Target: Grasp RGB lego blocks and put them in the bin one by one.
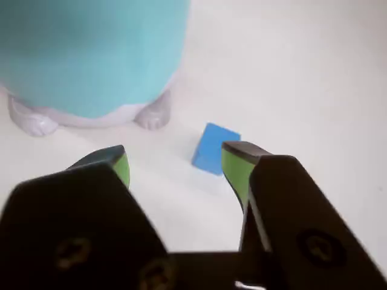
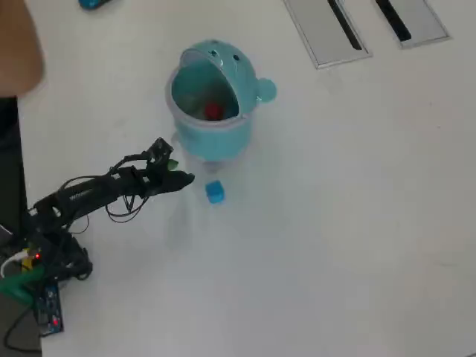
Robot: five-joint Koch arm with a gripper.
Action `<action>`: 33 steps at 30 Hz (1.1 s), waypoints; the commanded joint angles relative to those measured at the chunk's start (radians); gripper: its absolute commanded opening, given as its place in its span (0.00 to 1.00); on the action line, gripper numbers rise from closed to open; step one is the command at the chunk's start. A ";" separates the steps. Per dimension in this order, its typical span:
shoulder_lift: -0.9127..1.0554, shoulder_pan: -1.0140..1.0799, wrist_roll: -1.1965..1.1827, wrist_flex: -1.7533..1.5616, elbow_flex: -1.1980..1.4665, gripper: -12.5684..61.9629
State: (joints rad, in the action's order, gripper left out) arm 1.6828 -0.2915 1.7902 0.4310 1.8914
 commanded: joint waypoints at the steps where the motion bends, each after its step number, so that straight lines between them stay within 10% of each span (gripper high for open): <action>1: -0.012 -0.002 0.003 -0.098 -0.031 0.54; 33: -0.405 0.075 0.003 -0.089 -0.331 0.54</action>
State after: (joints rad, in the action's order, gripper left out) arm 1.2640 -0.2178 1.7917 0.3820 1.6552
